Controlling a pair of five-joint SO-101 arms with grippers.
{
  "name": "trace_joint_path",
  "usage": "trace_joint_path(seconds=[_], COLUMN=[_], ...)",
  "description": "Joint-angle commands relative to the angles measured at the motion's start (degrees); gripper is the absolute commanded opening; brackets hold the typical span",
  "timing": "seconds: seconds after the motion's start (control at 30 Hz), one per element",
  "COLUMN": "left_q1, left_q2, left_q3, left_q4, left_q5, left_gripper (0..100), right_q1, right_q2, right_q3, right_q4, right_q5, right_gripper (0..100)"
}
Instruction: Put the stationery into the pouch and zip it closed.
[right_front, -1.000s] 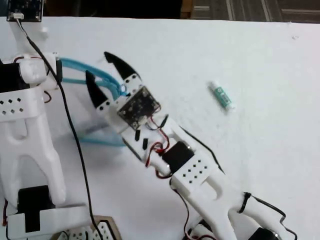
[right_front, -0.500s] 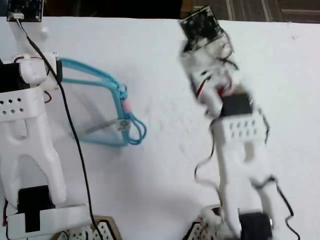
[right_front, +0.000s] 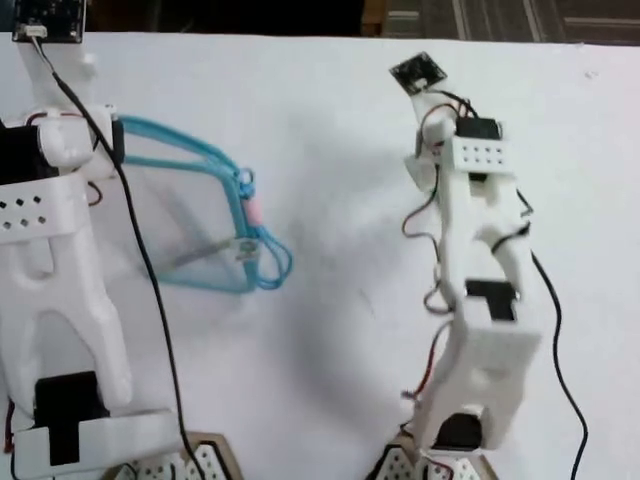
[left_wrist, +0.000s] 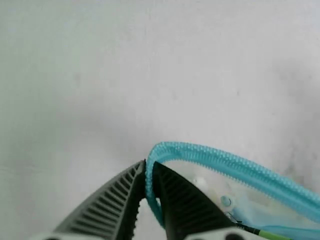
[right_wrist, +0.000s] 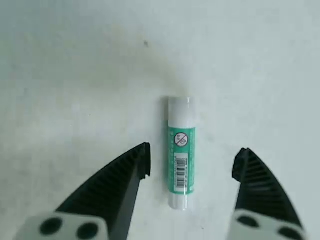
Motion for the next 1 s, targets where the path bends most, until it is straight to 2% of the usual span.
trace_joint_path(seconds=[0.0,0.3,0.37,0.47,0.57,0.67,0.8,0.97], left_q1=[0.1,0.0,0.0,0.1,0.1,0.0,0.1,0.1], left_q2=[6.6,6.6,6.6,6.7,6.7,6.7,6.7,6.7], left_q3=[1.0,1.0,1.0,1.0,1.0,1.0,1.0,1.0], left_q4=[2.0,1.7,1.7,1.7,1.8,1.8,1.8,1.8], left_q5=[0.3,0.4,0.4,0.4,0.4,0.4,0.4,0.4], left_gripper=[2,2,2,2,2,2,2,2], right_q1=[0.8,1.3,1.5,1.5,1.6,1.2,1.1,1.7], right_q2=[8.3,29.8,33.1,37.1,39.4,40.0,39.9,34.0], right_q3=[-11.3,-37.9,-43.5,-52.1,-59.6,-66.6,-75.7,-73.5], right_q4=[2.9,18.2,21.7,24.7,28.3,31.7,36.0,36.2], right_q5=[0.4,0.1,0.1,0.4,0.4,0.3,0.1,-1.8], right_gripper=[26.8,24.5,17.2,0.9,5.8,1.2,1.5,1.7])
